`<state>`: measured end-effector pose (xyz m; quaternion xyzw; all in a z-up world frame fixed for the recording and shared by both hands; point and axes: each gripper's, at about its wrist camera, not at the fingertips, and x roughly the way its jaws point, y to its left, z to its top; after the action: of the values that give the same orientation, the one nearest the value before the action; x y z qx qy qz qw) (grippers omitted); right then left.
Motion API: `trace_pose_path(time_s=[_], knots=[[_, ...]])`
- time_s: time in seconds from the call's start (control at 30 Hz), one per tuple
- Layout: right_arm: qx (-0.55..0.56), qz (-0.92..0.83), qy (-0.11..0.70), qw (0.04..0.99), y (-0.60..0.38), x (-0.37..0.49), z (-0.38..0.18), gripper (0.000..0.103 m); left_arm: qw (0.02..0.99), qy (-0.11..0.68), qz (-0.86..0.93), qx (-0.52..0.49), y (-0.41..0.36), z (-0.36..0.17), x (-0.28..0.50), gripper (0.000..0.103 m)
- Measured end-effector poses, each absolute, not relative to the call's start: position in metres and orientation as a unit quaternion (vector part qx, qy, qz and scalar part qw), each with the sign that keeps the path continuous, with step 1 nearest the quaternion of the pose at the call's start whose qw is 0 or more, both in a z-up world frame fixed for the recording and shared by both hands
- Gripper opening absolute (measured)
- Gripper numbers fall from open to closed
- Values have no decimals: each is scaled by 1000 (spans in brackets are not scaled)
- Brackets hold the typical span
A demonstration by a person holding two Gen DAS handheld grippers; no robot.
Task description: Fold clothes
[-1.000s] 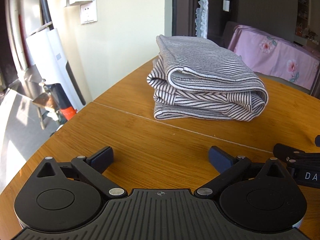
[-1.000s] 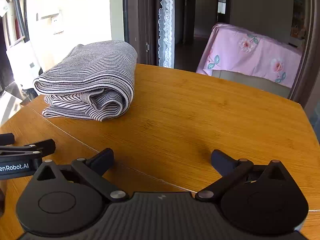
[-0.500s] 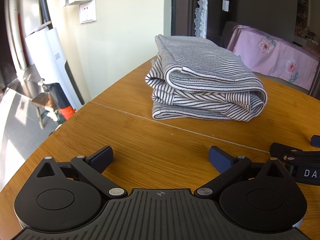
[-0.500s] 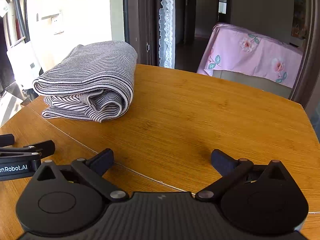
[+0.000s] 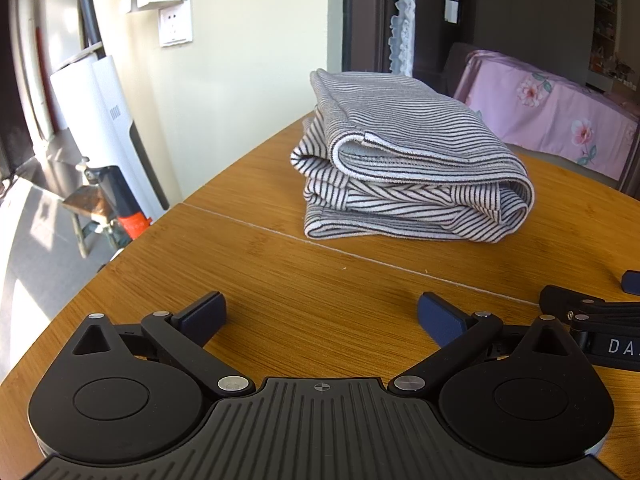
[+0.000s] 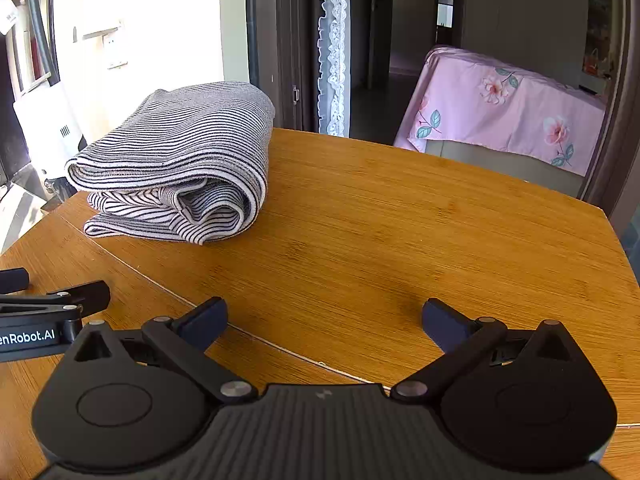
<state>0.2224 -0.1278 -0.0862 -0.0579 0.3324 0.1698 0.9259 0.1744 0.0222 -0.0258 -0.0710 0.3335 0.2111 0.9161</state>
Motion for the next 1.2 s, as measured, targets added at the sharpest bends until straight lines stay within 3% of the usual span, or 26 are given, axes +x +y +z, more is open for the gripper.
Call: trace_pose_path(time_s=[1.2], knots=[[-58,170,333,926,-129,221,-85,103,916,334,211,-71,21,-25,175,103]])
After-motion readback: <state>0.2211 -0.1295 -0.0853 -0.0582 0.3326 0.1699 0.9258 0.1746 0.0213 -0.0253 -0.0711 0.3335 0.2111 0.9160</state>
